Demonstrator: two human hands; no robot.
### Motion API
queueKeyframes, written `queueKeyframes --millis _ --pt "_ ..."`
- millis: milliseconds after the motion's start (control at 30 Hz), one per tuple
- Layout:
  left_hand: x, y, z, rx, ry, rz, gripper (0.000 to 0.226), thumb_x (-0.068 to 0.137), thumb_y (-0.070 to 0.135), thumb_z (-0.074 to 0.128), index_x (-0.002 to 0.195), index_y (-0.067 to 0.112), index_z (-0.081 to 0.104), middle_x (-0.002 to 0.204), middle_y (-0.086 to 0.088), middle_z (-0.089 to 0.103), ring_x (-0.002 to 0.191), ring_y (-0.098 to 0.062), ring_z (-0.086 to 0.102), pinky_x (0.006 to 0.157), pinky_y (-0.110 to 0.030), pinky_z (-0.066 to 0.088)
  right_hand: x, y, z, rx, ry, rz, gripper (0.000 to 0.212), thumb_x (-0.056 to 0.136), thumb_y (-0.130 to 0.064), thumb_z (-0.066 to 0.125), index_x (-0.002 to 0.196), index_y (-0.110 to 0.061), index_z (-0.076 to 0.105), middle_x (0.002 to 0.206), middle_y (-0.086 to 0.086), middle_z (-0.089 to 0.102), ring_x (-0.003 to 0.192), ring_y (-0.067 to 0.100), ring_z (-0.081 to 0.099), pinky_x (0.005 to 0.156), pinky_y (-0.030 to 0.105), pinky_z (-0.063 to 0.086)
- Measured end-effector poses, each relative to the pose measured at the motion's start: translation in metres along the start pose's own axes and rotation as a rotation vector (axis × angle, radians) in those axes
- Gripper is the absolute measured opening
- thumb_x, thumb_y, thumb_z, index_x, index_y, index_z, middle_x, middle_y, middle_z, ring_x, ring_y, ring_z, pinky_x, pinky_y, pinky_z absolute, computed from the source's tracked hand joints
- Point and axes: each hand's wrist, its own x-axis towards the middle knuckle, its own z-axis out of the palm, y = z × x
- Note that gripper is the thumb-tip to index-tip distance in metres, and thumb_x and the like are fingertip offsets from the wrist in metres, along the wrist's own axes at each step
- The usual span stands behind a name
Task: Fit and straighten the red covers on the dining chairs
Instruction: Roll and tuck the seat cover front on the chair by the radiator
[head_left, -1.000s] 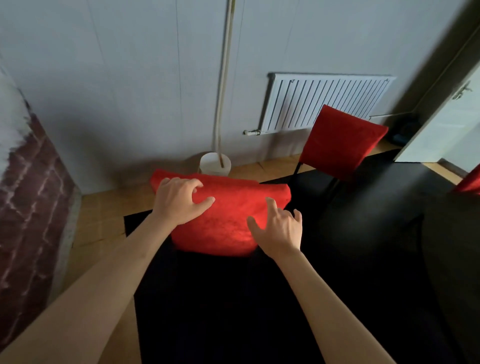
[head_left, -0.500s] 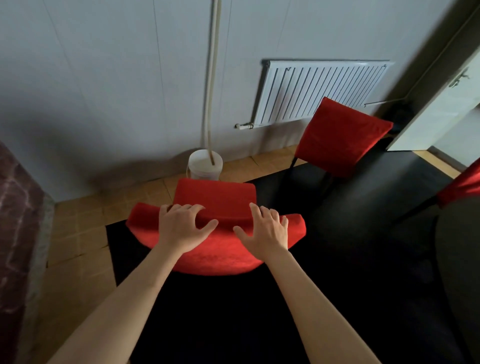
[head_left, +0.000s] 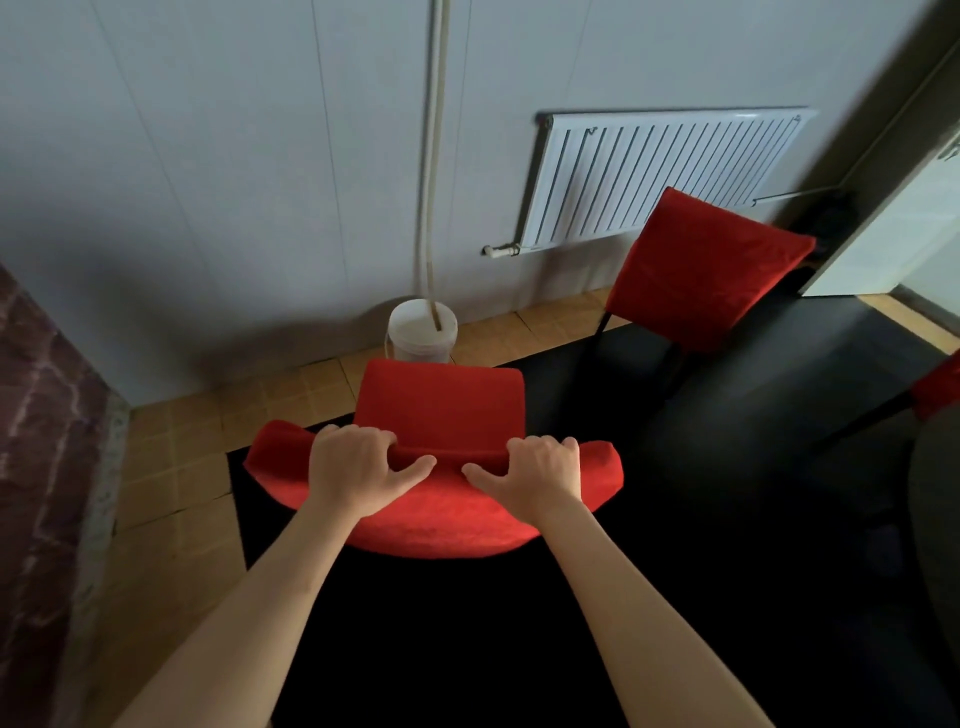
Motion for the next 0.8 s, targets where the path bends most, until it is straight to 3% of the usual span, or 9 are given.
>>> queueKeyframes --millis 167,467,800 --pt "-0.013 -0.006 0.004 -0.016 0.015 0.053 0.082 0.071 0.084 0.015 0.07 0.023 0.07 0.053 0.01 0.056 0.055 -0.012 0.057 0.075 -0.033 0.048 -0.019 -0.008 0.006 0.009 0.015 0.022 0.073 0.062 -0.088 0.009 0.06 -0.022 0.04 0.058 -0.007 0.045 0.064 0.016 0.048 0.079 0.037 0.034" --pt "-0.05 -0.039 0.003 -0.049 0.005 0.283 0.093 0.073 0.084 0.012 0.084 0.016 0.075 0.074 0.004 0.071 0.067 -0.012 0.066 0.066 -0.028 0.048 -0.082 -0.049 0.012 0.027 0.012 0.176 0.077 0.062 -0.088 0.01 0.067 -0.022 0.049 0.062 -0.008 0.046 0.068 0.015 0.047 0.086 0.038 0.037" --pt "-0.096 -0.084 -0.003 -0.114 0.011 0.478 0.087 0.073 0.079 0.022 0.082 0.011 0.075 0.071 0.001 0.071 0.063 -0.018 0.067 0.056 -0.027 0.045 -0.153 -0.115 0.019 0.086 -0.017 0.342 0.079 0.067 -0.086 0.026 0.082 -0.017 0.061 0.088 0.001 0.065 0.093 0.02 0.058 0.104 0.042 0.031"
